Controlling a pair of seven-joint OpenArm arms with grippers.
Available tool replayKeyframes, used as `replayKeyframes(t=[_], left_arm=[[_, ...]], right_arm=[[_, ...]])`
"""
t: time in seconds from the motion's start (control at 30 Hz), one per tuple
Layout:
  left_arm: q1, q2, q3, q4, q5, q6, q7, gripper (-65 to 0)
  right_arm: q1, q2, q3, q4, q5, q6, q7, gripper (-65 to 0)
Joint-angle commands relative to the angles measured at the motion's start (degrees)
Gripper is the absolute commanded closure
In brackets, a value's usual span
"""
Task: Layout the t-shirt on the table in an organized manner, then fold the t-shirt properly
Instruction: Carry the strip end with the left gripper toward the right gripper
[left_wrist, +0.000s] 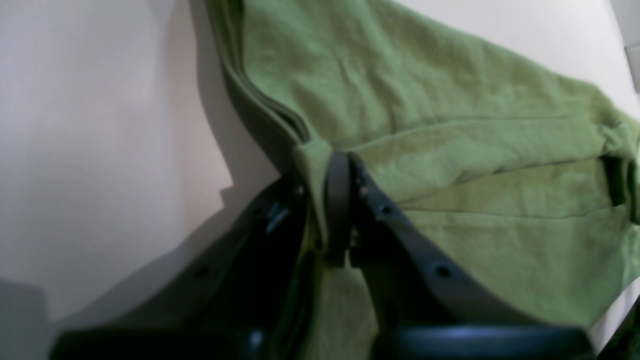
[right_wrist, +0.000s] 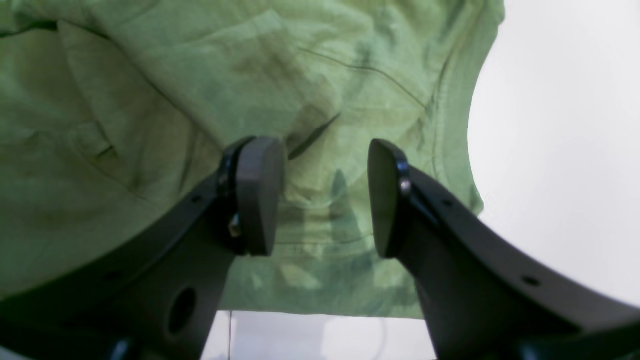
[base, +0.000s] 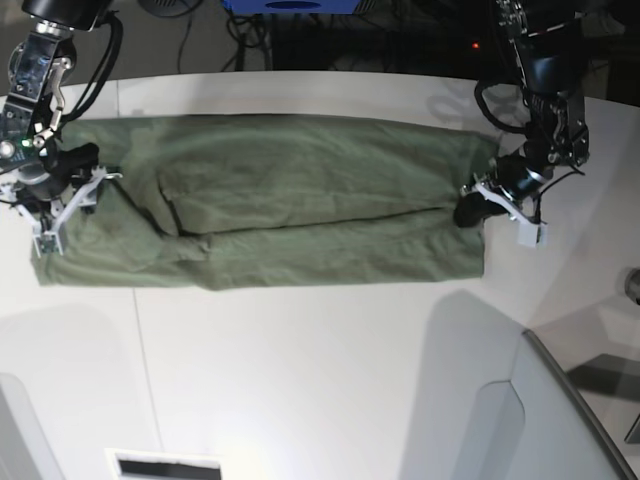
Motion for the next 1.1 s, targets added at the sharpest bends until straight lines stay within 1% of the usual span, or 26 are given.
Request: replayKeyframes(t=[0.0, 0.07, 0.17, 0.27, 0.37, 0.47, 0.53, 0.63, 0.77, 0.83, 0.93, 1.0, 1.07], left_arm=[[-0.08, -0.93, 0.05, 0.59, 1.99, 1.63, 1.66, 0.0], [0.18, -2.24, 0.05, 3.23, 2.25, 1.63, 1.66, 0.0], [1.85, -3.12, -0.04, 8.42, 2.25, 1.63, 1.66, 0.0], [4.58, -4.18, -1.97, 13.6, 2.25, 1.85, 1.66, 0.0], [6.69, -4.18, -4.7, 18.79, 2.34, 5.19, 1.66, 0.0], [9.77, -4.18, -5.05, 26.09, 2.43, 7.82, 1.66, 0.0], [12.49, -3.65, -4.87, 32.94, 2.43, 9.49, 1.92, 0.0], [15.13, -0.57, -3.99, 41.3, 2.78, 12.92, 2.19, 0.0], [18.29, 3.38, 3.57, 48.86, 9.29, 16.88, 2.27, 0.0], [18.73, 5.93, 7.52, 49.74, 14.12, 17.49, 2.01, 0.0], [18.38, 10.68, 10.86, 48.86, 20.45, 17.49, 1.92, 0.0], [18.12, 13.32, 12.27, 48.68, 23.09, 17.49, 1.83, 0.0], [17.24, 15.16, 14.2, 48.5, 25.11, 17.49, 1.83, 0.0]], right_arm=[[0.53, 0.44, 0.15, 0.77, 0.36, -0.08, 0.96, -27.8], [0.53, 0.44, 0.15, 0.77, 0.36, -0.08, 0.96, -27.8], [0.53, 0.44, 0.15, 0.77, 0.36, -0.08, 0.96, -27.8], [0.53, 0.44, 0.15, 0.77, 0.36, -0.08, 0.88, -27.8], [0.53, 0.44, 0.15, 0.86, 0.36, -0.08, 0.88, -27.8], [0.53, 0.44, 0.15, 0.86, 0.36, -0.08, 0.88, -27.8], [0.44, 0.44, 0.15, 0.86, 0.36, -0.08, 0.88, -27.8], [0.44, 0.44, 0.15, 0.95, 0.36, -0.08, 0.88, -27.8], [0.44, 0.7, 0.15, 1.03, 0.36, -0.08, 0.88, -27.8], [0.44, 0.79, 0.15, 1.03, 0.36, -0.08, 0.88, -27.8], [0.53, 0.88, 0.33, 0.95, 0.36, -0.08, 0.96, -27.8], [0.53, 0.88, 0.41, 0.86, 0.36, -0.08, 0.96, -27.8], [0.53, 0.88, 0.41, 0.77, 0.36, -0.08, 0.96, -27.8]])
